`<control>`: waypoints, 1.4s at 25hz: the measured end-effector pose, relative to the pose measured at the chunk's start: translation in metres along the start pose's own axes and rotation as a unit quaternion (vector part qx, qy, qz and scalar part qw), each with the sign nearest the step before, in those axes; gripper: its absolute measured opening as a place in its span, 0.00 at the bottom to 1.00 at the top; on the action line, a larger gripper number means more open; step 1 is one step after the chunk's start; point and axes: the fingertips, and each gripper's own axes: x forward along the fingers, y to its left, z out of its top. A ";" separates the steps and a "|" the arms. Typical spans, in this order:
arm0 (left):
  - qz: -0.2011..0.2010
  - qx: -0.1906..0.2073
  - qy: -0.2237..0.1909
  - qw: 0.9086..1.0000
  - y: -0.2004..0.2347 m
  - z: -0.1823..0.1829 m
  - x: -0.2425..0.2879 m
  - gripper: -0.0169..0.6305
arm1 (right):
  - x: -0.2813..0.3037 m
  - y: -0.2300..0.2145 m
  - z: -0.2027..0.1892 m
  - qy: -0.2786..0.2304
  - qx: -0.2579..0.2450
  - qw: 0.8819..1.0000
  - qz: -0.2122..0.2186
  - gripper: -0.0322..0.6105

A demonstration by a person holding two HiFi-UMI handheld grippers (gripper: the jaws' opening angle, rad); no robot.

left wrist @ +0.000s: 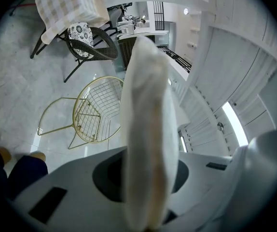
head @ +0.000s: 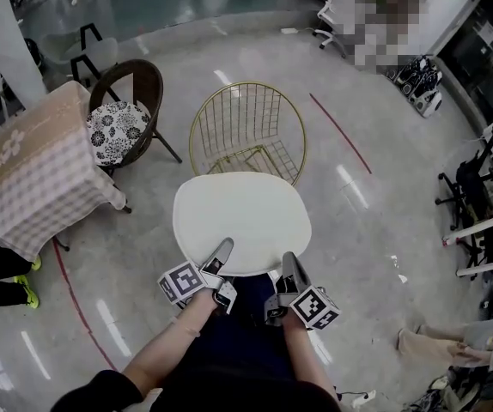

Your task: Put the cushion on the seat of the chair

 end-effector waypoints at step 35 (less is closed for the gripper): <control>0.054 -0.067 -0.074 0.994 0.079 0.046 0.208 0.14 | 0.182 -0.118 0.090 0.095 0.044 0.995 -0.004 0.04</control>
